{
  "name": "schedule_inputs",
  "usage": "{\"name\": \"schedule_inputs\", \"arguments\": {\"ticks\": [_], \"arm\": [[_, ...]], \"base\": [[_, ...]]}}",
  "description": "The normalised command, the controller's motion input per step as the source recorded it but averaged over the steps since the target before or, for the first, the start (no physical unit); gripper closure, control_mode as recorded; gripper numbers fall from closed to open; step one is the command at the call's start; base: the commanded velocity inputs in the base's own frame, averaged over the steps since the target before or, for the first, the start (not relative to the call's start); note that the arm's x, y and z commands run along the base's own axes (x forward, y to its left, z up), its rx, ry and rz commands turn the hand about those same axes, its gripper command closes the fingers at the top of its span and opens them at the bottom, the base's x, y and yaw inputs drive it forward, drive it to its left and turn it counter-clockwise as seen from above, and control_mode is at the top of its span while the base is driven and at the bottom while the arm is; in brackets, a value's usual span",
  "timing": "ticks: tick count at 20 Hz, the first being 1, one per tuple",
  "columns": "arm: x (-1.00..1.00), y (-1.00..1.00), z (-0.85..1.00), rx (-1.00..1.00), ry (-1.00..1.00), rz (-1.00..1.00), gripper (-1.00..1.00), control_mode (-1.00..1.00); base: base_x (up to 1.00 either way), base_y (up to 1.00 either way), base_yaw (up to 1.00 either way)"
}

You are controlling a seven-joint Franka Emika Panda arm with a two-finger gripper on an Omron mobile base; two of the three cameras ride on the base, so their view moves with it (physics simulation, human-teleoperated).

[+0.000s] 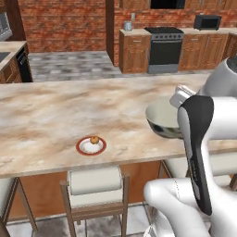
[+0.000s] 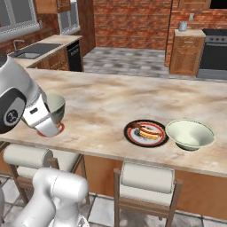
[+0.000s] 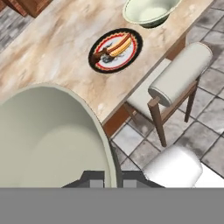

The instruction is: Take the smaller bowl and place it next to the appetizer plate on the dining counter , and place the larger bowl next to the plate with cooked food.

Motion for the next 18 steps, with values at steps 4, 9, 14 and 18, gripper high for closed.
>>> {"name": "schedule_inputs", "arguments": {"ticks": [4, 9, 14, 18], "arm": [[0.49, 0.22, -0.32, 0.07, 0.0, 0.0, 1.0, -1.0], [0.55, 0.21, -0.24, 0.0, 0.03, 0.0, 1.0, -1.0], [0.3, 0.02, -0.29, 0.01, 0.01, -0.02, 1.0, -1.0], [0.08, -0.01, -0.42, 0.12, 0.0, 0.0, 1.0, -1.0]], "base": [[0.0, 0.0, 0.0], [0.0, 0.0, 0.0], [0.0, 0.0, 0.0], [0.0, 0.0, 0.0]]}}
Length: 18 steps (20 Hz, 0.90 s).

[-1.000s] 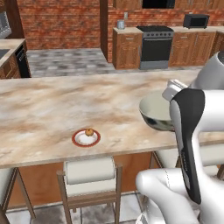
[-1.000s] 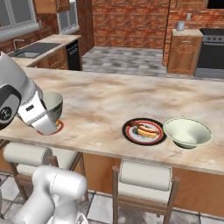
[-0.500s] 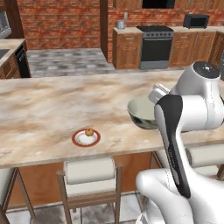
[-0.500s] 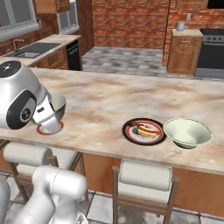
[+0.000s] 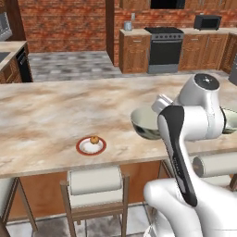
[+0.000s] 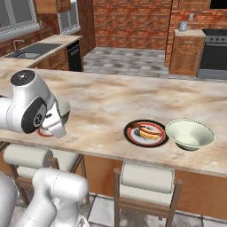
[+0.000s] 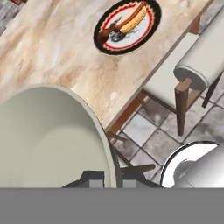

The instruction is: Take the smaller bowl and place it next to the appetizer plate on the dining counter , and place the larger bowl next to the plate with cooked food.

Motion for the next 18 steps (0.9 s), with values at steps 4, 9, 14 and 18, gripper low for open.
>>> {"name": "schedule_inputs", "arguments": {"ticks": [4, 9, 14, 18], "arm": [[0.05, 0.0, -0.36, 0.13, 0.0, 0.0, 1.0, -1.0], [0.18, 0.0, -0.18, 0.04, 0.0, -0.04, 1.0, -1.0], [0.49, 0.0, -0.14, 0.0, 0.05, -0.07, 1.0, -1.0], [0.56, 0.0, -0.24, 0.0, 0.04, -0.05, 1.0, -1.0]], "base": [[0.0, 0.0, 0.0], [0.0, 0.0, 0.0], [0.0, 0.0, 0.0], [0.0, 0.0, 0.0]]}}
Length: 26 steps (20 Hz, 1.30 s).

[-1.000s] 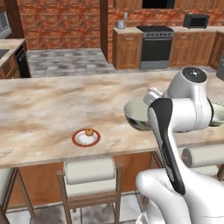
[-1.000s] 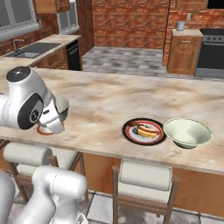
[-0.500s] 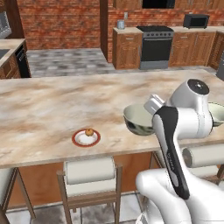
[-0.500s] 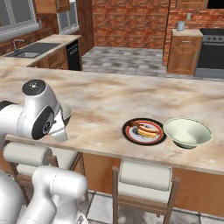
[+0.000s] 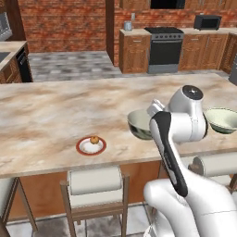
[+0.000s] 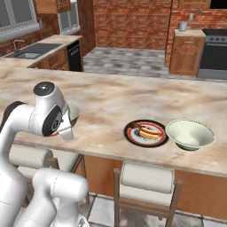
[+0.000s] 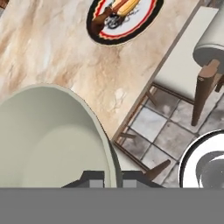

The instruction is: Take the smaller bowl and place it next to the appetizer plate on the dining counter , and place the larger bowl next to the plate with cooked food.

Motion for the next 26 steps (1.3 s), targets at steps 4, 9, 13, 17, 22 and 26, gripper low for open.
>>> {"name": "schedule_inputs", "arguments": {"ticks": [4, 9, 13, 17, 22, 26], "arm": [[0.45, 0.06, -0.38, 0.0, 0.01, -0.01, 1.0, -1.0], [0.42, 0.19, -0.43, 0.0, 0.0, -0.01, 1.0, -1.0], [0.43, 0.23, -0.35, 0.0, 0.0, -0.03, 1.0, -1.0], [0.31, 0.09, -0.32, 0.0, 0.0, -0.05, 1.0, -1.0], [0.24, 0.02, -0.29, 0.0, 0.0, -0.07, 1.0, -1.0], [0.18, 0.2, -0.24, 0.0, 0.0, -0.07, 1.0, -1.0]], "base": [[0.0, 0.0, 0.0], [0.0, 0.0, 0.0], [0.0, 0.0, 0.0], [0.0, 0.0, 0.0], [0.0, 0.0, 0.0], [0.0, 0.0, 0.0]]}}
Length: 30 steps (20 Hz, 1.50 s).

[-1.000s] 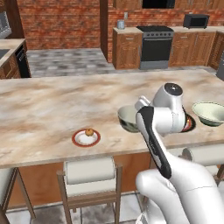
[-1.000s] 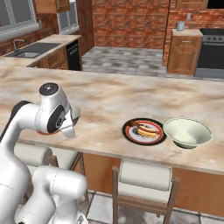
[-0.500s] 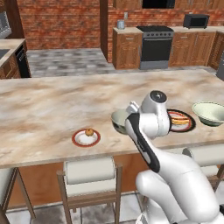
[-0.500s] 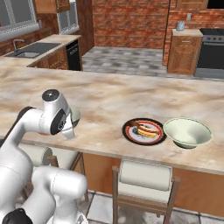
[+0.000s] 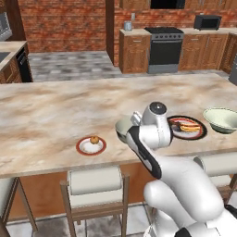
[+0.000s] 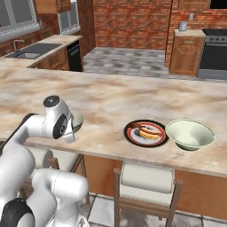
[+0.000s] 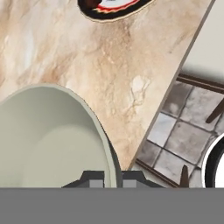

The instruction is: Take the smaller bowl and place it next to the appetizer plate on the dining counter , and place the larger bowl next to the plate with cooked food.

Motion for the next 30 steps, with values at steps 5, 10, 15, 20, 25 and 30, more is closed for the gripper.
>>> {"name": "schedule_inputs", "arguments": {"ticks": [5, 10, 15, 20, 25, 30], "arm": [[0.2, 0.19, -0.19, 0.0, 0.0, -0.07, 1.0, -1.0], [0.18, 0.04, -0.12, 0.0, 0.0, -0.05, 1.0, -1.0], [0.22, 0.0, -0.12, 0.0, 0.0, -0.04, 1.0, -1.0], [0.29, 0.0, -0.16, 0.0, 0.02, -0.02, 1.0, -1.0], [0.3, 0.03, -0.19, 0.0, 0.05, 0.0, 1.0, -1.0], [0.31, 0.06, -0.21, 0.0, 0.06, 0.0, 1.0, -1.0]], "base": [[0.0, 0.0, 0.0], [0.0, 0.0, 0.0], [0.0, 0.0, 0.0], [0.0, 0.0, 0.0], [0.0, 0.0, 0.0], [0.0, 0.0, 0.0]]}}
